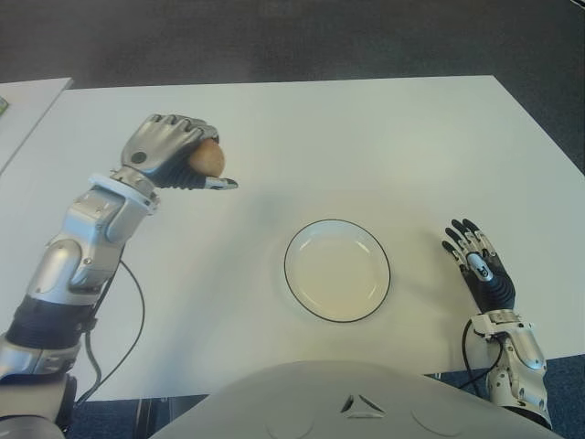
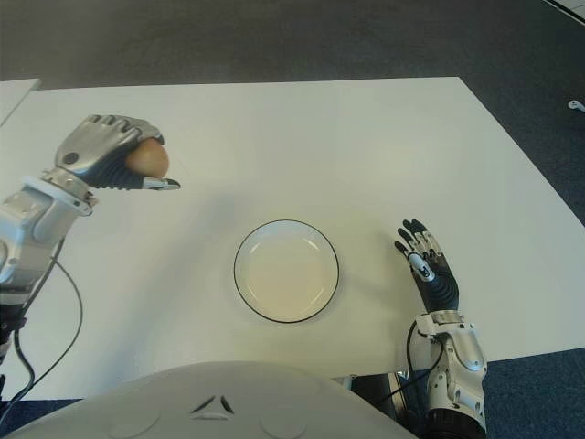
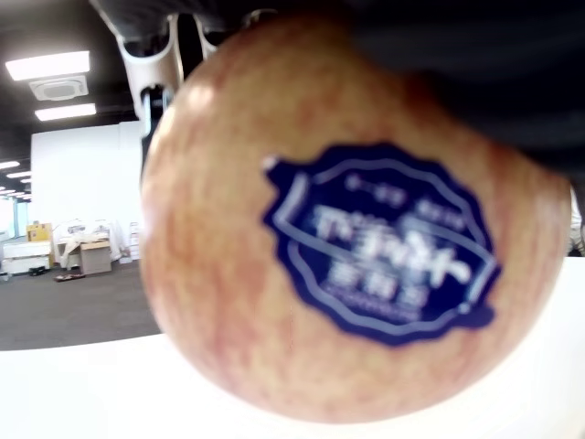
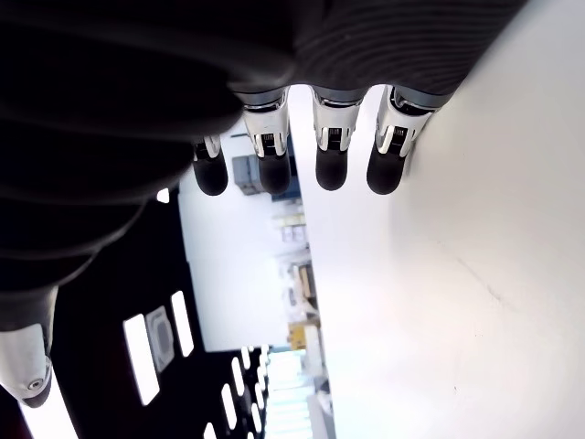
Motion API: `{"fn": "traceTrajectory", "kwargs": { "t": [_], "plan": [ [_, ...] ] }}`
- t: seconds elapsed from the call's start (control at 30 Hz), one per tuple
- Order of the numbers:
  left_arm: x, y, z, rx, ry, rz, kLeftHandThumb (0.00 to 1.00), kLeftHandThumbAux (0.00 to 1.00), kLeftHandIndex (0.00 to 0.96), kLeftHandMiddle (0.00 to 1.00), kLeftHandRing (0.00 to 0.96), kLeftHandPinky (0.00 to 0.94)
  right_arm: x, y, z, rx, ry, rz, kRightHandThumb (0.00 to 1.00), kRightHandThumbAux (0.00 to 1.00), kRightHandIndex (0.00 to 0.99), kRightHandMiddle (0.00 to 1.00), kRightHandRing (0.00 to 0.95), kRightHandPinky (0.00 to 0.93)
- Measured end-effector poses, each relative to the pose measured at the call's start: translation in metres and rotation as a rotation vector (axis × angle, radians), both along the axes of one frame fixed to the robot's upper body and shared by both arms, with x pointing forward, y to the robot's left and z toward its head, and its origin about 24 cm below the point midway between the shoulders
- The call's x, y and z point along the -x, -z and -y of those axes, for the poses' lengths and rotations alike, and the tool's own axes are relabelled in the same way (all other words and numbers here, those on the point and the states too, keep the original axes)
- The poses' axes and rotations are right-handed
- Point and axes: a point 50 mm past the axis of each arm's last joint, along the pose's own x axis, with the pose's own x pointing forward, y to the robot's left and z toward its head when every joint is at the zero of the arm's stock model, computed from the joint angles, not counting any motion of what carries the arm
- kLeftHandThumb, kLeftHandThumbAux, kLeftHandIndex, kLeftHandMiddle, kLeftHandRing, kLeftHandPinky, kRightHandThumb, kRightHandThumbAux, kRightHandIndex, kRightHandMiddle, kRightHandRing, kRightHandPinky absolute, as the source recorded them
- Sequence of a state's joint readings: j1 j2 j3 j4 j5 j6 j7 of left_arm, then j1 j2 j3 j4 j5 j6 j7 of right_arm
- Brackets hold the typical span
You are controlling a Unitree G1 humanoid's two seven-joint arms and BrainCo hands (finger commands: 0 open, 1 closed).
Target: Put the apples into the plate.
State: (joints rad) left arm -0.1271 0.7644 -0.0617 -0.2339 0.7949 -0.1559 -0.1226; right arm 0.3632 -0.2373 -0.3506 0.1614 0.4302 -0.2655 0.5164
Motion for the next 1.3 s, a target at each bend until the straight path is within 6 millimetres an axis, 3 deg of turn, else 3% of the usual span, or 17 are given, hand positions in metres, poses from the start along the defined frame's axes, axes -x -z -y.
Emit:
{"fn": "traceTrajectory", "kwargs": {
  "t": [0.27,1.3],
  "plan": [
    [-0.007,-0.002,0.016,0.020,0.047,0.014,0.757,0.696,0.442,0.887,0.849,0.760,-0.004,0.000,-0.002,-0.002,-0.006,0.012,0.137,0.535,0.070,0.074,0.045,0.059],
    [-0.014,0.010,0.094,0.132,0.256,-0.006,0.754,0.694,0.444,0.864,0.853,0.818,-0.009,0.000,-0.017,-0.031,-0.021,0.036,0.137,0.548,0.063,0.078,0.050,0.054]
  ]
}}
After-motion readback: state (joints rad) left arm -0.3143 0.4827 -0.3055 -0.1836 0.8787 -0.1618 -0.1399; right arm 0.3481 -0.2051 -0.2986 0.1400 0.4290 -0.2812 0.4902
